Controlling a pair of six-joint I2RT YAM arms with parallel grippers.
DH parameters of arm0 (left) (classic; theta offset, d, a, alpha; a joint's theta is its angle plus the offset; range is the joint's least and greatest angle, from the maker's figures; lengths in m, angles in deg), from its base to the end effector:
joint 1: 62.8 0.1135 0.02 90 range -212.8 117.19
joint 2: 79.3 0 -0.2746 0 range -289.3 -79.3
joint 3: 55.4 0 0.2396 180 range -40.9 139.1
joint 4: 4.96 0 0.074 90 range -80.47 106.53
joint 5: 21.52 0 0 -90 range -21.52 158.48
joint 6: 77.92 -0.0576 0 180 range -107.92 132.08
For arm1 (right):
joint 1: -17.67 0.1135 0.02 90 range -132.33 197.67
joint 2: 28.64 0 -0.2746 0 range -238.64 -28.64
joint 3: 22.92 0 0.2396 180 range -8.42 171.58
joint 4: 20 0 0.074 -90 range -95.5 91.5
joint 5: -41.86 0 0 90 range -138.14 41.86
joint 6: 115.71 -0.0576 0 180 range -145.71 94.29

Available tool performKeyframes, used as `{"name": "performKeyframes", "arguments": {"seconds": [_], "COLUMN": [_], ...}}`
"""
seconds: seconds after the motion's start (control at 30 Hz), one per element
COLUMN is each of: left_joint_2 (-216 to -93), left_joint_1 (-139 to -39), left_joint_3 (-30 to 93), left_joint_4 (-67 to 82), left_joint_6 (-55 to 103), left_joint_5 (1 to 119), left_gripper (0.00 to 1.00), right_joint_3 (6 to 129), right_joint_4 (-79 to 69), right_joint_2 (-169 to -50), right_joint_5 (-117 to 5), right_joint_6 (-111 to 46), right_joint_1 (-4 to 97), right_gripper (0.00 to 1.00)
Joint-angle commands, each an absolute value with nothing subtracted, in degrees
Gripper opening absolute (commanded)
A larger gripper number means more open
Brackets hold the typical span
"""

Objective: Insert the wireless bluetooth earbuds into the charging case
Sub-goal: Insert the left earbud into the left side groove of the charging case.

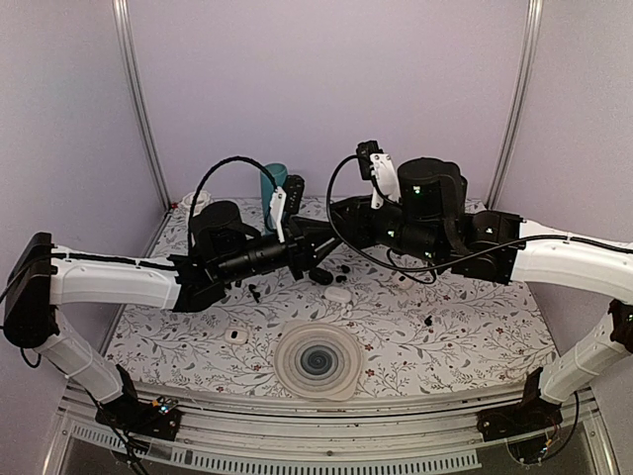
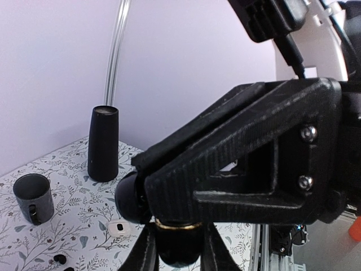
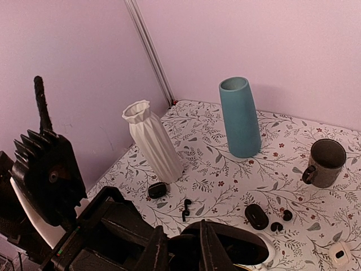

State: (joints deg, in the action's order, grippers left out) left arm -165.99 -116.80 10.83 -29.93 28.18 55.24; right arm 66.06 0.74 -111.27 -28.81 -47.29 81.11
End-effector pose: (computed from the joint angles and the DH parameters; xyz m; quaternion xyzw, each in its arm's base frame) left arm 0.1999 -0.2976 0.3141 0.2990 0.6102 -0.4830 0.5523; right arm 0.1723 0.3021 0.3804 -0.1821 0.7643 0.3105 0.5351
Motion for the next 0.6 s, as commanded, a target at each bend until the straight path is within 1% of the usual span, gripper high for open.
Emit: {"name": "performKeyframes", "arguments": {"seconds": [0.0,0.2,0.57], "left_joint_2": [-163.9,-163.8,-163.2], "left_joint_1": [-117.0,-116.9,-116.8], "left_joint_3": [11.4,11.3,11.0], "left_joint_4": [-32.7,-32.6,-32.5], "left_joint_6": [28.0,27.8,27.6], "left_joint_5": [57.1,57.3,58.0], "left_gripper": [0.0,0.0,0.0], "right_joint_3": [65.6,65.6,65.5], "right_joint_4": [3.3,3.4,4.1], "right_joint_2": [-111.8,-111.8,-111.8], "right_joint_5": [-29.6,-29.4,-28.8], "right_joint_6": [-47.2,-47.1,-47.3], "right_joint_1": [81.5,81.5,81.6], "right_gripper": [0.16,0.18,0.18]}}
